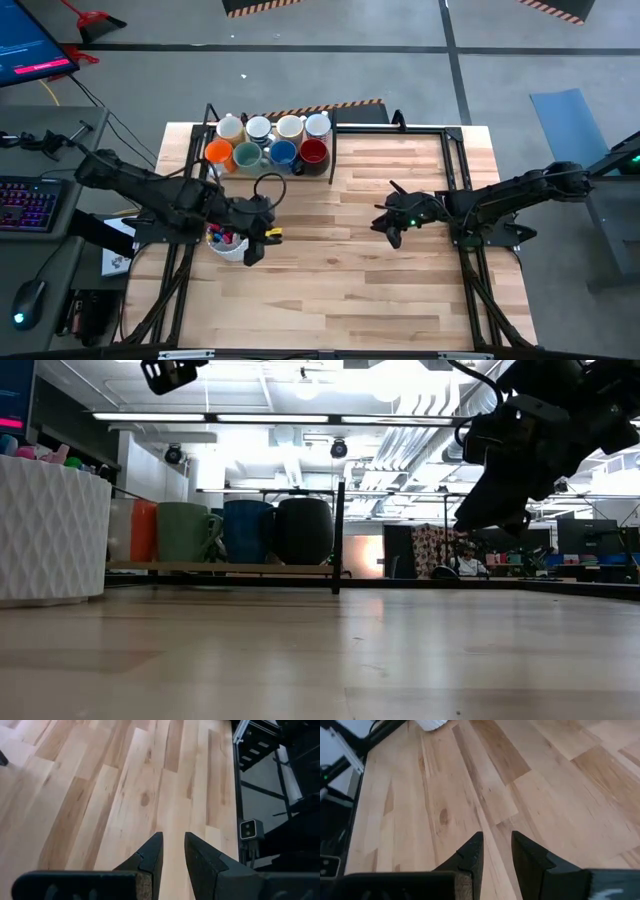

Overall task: Place coffee mugs
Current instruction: Return to Home Position

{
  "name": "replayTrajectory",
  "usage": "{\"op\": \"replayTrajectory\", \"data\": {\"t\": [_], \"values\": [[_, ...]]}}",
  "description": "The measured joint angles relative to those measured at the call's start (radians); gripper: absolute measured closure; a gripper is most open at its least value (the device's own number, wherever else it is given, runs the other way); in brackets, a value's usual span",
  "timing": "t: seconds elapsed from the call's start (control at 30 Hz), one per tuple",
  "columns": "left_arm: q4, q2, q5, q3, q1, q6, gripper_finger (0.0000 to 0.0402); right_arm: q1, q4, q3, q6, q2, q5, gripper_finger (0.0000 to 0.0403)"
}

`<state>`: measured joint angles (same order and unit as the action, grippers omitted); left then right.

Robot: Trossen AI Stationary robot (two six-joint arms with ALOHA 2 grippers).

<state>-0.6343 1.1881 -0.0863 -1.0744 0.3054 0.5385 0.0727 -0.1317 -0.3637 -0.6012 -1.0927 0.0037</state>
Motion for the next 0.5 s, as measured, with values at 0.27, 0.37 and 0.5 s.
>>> {"op": "replayTrajectory", "data": {"t": [0.27,0.37,0.5], "values": [[0.004,0.0,0.0,0.0,0.001,0.0,0.0332,0.0,-0.014,0.0,0.12,0.0,-0.012,0.0322],[0.004,0.0,0.0,0.0,0.001,0.0,0.0332,0.0,-0.014,0.0,0.185,0.0,-0.047,0.0322],[0.004,0.0,0.0,0.0,0.0,0.0,0.0332,0.0,-0.005,0.0,0.315,0.0,-0.082,0.0322]]}}
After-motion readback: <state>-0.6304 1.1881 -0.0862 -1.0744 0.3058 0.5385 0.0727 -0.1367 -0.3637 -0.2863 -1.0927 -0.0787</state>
